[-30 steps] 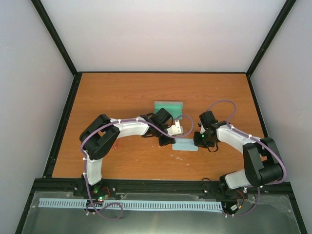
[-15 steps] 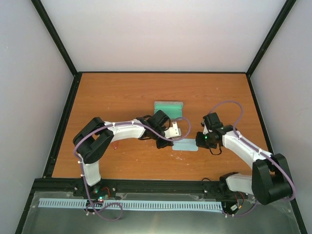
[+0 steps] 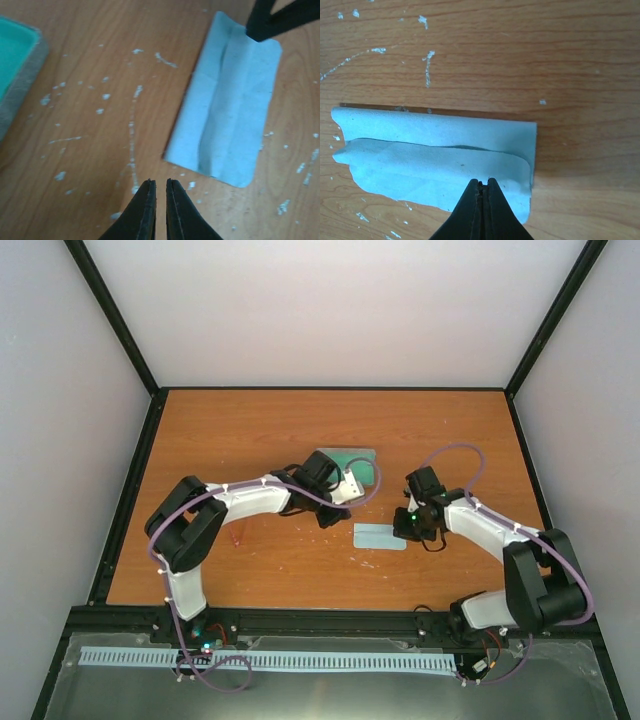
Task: Organize the sunglasses
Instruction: Fold the glasses cleaning cloth at the center of the board, then adjust the glasses cleaning cloth at the center of the board.
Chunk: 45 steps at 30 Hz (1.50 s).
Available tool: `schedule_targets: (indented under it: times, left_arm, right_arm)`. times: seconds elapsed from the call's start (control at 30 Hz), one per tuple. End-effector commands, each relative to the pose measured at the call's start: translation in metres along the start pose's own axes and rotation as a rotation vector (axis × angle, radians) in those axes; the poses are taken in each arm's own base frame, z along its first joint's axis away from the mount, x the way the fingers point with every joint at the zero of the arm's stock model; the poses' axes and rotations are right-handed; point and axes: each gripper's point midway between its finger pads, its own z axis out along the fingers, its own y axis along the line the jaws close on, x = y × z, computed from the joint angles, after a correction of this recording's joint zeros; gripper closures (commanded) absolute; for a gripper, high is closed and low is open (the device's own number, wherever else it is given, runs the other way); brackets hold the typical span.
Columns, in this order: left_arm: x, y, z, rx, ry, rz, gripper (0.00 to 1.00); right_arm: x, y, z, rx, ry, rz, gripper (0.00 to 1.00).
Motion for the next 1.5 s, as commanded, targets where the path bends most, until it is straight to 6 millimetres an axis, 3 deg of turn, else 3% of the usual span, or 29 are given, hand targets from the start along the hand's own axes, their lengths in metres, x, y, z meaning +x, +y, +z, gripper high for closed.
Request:
schedule_targets:
  times: [0.0,0.13,0.3,0.67,1.0,1.47]
  left_arm:
    - [-0.016,0.013,-0.002,-0.002,-0.04,-0.018,0.91]
    - [-0.027,0.008,0.005,0.071,-0.048,0.008,0.95]
    - [-0.036,-0.016,0.011,0.182,-0.056,0.068,1.0]
    - [-0.009,-0.053,0.03,0.277,0.021,0.125,1.0]
    - [-0.014,-0.05,0.036,0.269,0.011,0.124,0.99]
    - [-0.016,-0.046,0.041,0.271,-0.013,0.111,0.99]
  right_arm:
    - [-0.017,0.017,0.002,-0.038,-0.029,-0.045,0.97]
    - [-0.024,0.025,0.004,-0.044,-0.036,-0.058,0.97]
    - [-0.03,0.027,0.005,-0.041,-0.044,-0.059,0.97]
    - [-0.029,0.027,0.008,-0.046,-0.039,-0.054,0.97]
    - [-0.025,0.032,0.016,-0.066,-0.009,-0.063,0.97]
    - [-0.003,0.033,0.027,-0.081,0.071,-0.072,0.97]
